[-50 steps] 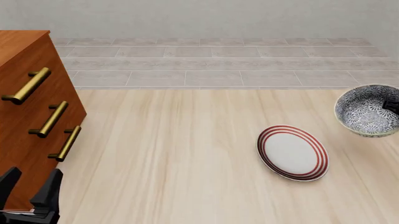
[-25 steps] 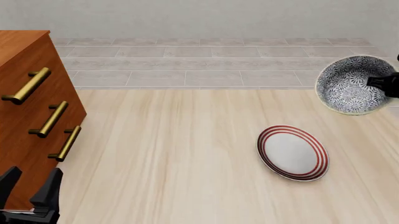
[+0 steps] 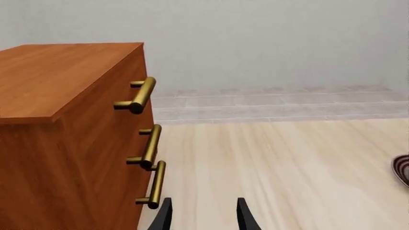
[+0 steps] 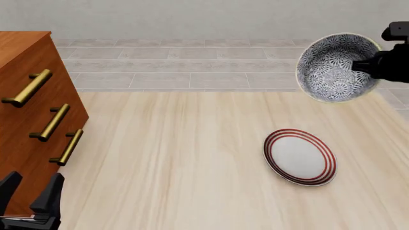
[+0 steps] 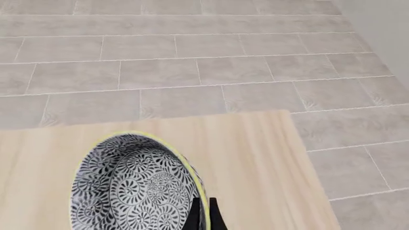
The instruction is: Put the bowl on top of the cabinet.
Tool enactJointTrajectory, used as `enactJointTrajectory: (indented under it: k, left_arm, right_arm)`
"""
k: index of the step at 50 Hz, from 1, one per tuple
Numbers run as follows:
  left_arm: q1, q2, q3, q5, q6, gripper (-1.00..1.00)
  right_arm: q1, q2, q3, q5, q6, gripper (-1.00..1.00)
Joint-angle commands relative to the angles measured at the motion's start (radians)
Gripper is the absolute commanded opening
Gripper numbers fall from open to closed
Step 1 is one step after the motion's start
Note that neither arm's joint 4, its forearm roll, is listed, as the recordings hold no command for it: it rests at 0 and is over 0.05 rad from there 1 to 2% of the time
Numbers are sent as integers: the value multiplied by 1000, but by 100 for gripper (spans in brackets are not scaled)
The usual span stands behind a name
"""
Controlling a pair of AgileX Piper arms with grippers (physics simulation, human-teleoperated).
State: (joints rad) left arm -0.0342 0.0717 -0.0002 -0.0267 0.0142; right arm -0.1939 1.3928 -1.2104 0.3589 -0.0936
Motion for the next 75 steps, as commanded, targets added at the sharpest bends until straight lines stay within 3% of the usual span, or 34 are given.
enactJointTrajectory:
  k: [1, 25, 45, 75]
  left_arm:
    - [-4, 5, 0, -7, -2, 100]
    - [-10, -15, 0, 8, -6, 100]
    - [-13, -4, 0, 2, -7, 100]
    - [-17, 1, 0, -7, -17, 100]
  right_arm:
    - [92, -36, -36, 32, -19, -100]
    - [307, 38, -139, 46, -58, -100]
    - [468, 81, -152, 25, -51, -100]
    - [619, 155, -166, -19, -38, -100]
